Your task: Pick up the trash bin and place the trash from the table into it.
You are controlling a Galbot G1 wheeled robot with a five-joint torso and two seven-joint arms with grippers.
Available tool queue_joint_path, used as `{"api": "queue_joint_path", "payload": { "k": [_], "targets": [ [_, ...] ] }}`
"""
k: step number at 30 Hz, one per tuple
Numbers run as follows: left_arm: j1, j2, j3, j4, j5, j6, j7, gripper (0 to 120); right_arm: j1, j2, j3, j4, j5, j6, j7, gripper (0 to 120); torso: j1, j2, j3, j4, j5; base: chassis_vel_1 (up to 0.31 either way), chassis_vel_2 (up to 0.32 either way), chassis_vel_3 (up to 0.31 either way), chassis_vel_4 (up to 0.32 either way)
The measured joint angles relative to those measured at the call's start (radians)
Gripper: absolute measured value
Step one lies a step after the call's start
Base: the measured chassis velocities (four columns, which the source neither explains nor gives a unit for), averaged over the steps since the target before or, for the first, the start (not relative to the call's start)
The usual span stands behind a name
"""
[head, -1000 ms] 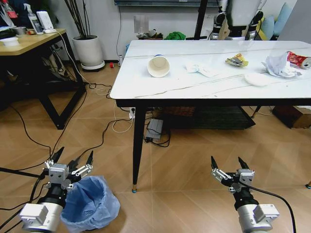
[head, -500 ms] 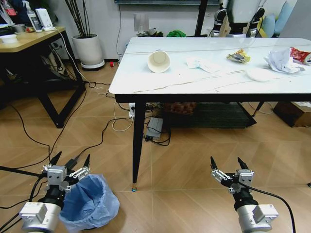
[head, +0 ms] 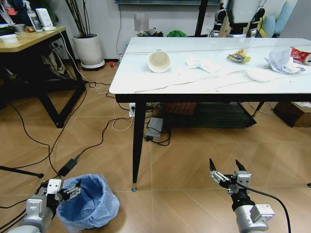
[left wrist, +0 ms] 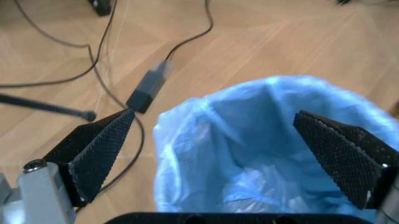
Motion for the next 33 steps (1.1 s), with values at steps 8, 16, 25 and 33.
{"api": "queue_joint_path", "payload": {
  "k": [8,16,25,33],
  "targets": [
    [-0.086,0.007,0.044,0.145,-0.008,0.026,-0.009,100,0.011,0.000,0.011,-0.049,0.013,-0.006,-0.017,100,0.001,0.002,0.001,-0.0002,-0.0003,0.000,0.000,0.000,0.000],
    [-0.100,0.007,0.049,0.234,0.000,0.063,-0.003,100,0.013,0.000,0.009,-0.065,0.014,-0.006,-0.025,100,0.001,0.004,0.002,0.0001,0.0000,0.000,0.000,0.000,0.000],
    [-0.133,0.014,0.063,0.296,-0.002,0.061,0.011,100,0.009,0.000,0.009,-0.064,0.011,-0.006,-0.027,100,0.002,0.005,0.003,0.0000,-0.0001,0.000,0.000,0.000,0.000],
    [-0.148,0.011,0.071,0.338,0.004,0.061,0.019,100,0.008,0.000,0.009,-0.050,0.003,-0.008,-0.027,100,0.002,0.005,0.003,0.0000,-0.0001,0.000,0.000,0.000,0.000]
  ]
}}
